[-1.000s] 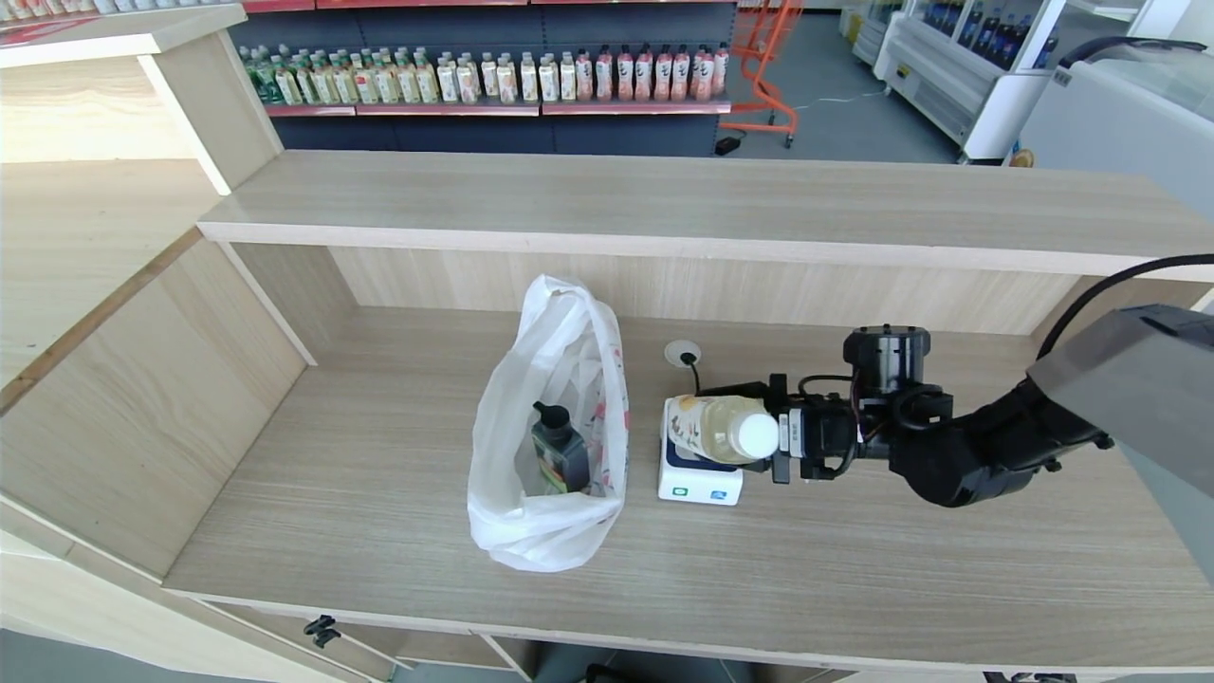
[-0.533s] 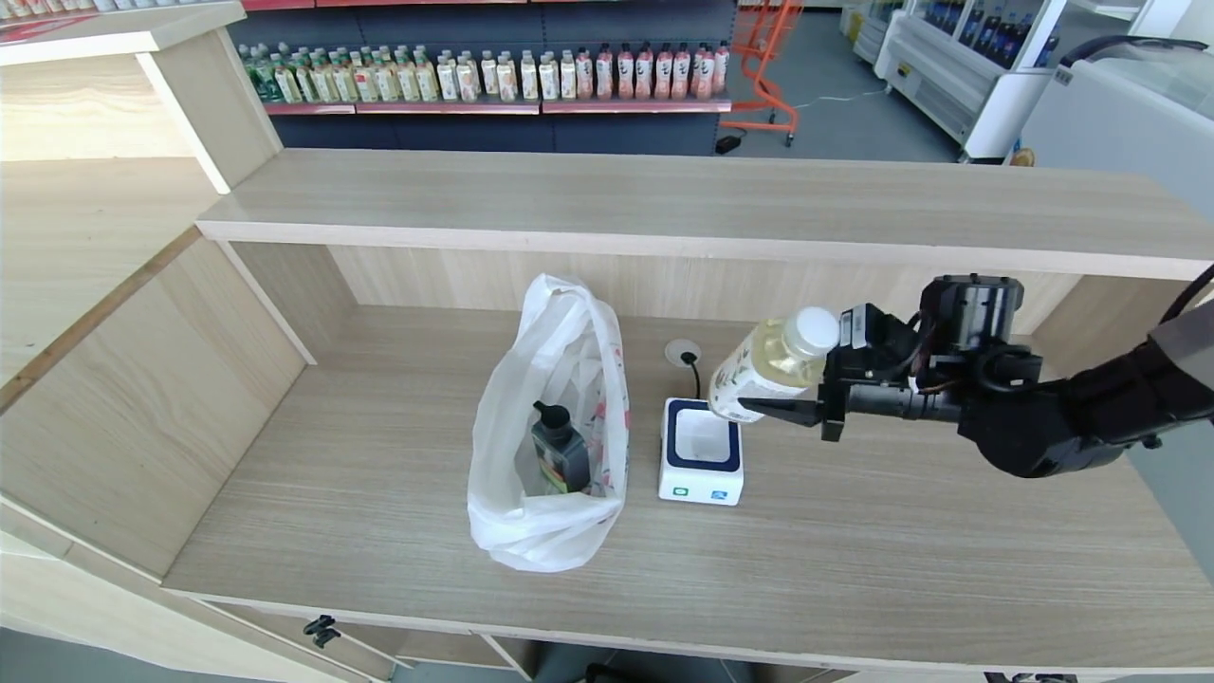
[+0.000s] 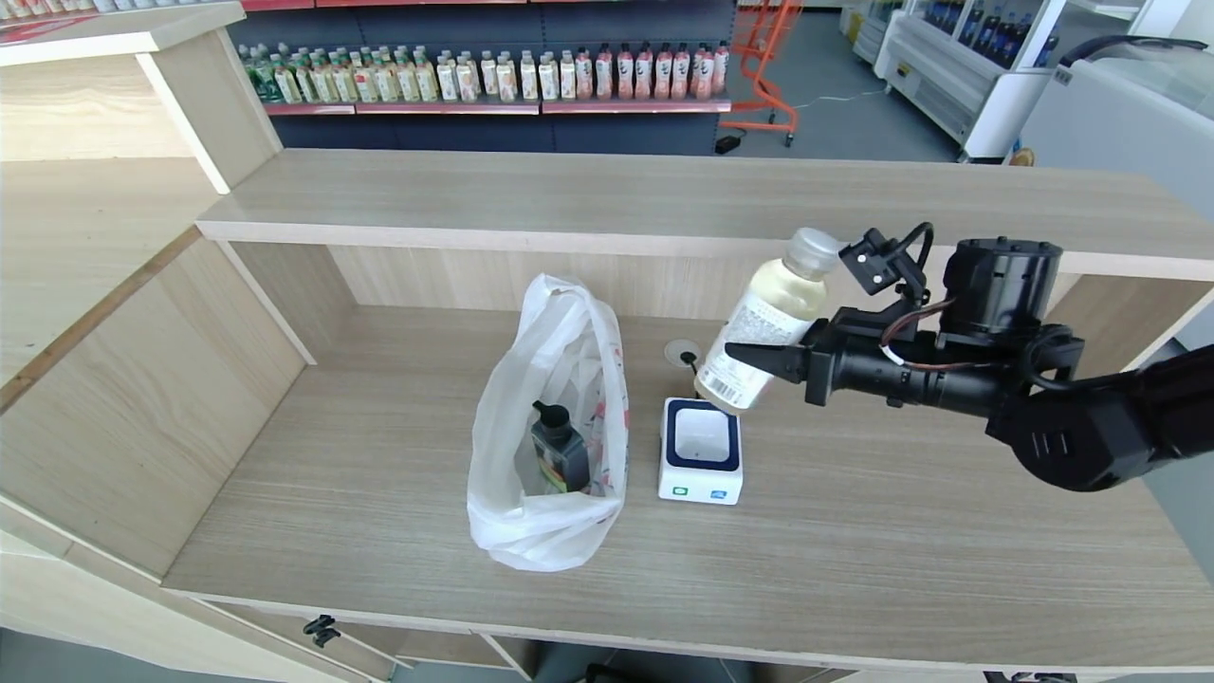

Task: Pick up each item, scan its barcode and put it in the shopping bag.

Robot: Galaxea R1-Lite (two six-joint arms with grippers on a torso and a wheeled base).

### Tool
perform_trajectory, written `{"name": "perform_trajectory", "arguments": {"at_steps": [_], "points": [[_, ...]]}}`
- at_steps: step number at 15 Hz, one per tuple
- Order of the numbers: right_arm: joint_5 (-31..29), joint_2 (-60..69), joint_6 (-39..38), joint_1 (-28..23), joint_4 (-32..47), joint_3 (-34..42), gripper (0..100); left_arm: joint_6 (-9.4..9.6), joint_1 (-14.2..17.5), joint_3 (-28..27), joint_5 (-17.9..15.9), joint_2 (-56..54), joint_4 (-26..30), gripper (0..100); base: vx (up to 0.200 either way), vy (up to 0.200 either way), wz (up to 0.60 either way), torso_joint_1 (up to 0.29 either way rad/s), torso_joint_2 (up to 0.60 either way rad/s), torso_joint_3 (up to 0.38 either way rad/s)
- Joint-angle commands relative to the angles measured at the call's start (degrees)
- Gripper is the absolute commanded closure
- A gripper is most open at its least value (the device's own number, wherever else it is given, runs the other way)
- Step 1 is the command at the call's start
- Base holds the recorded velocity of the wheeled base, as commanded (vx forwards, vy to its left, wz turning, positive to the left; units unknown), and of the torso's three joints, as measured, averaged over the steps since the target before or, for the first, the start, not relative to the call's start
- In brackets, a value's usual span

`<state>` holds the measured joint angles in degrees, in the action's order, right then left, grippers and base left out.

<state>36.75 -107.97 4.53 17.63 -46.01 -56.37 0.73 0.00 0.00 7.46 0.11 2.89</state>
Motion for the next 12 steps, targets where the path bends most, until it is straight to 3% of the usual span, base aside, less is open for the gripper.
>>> {"name": "perform_trajectory", "arguments": {"at_steps": [1,5,8,12], "points": [[-4.0,-4.9,-4.5,5.6,-0.2,-5.7,100,-0.03,0.0,0.0,0.0,0.0,0.0,0,0.0,0.0,0.0,0.0,0.0,0.0],[-8.7,-12.2,-9.2,10.8,0.0,-13.6,100,-0.03,0.0,0.0,0.0,0.0,0.0,0,0.0,0.0,0.0,0.0,0.0,0.0],[-10.2,-18.9,-7.9,14.1,-4.7,-15.9,100,-0.03,0.0,0.0,0.0,0.0,0.0,0,0.0,0.0,0.0,0.0,0.0,0.0],[-10.3,-24.9,-2.5,14.3,-6.1,-21.7,100,0.06,0.0,0.0,0.0,0.0,0.0,0,0.0,0.0,0.0,0.0,0.0,0.0]]}}
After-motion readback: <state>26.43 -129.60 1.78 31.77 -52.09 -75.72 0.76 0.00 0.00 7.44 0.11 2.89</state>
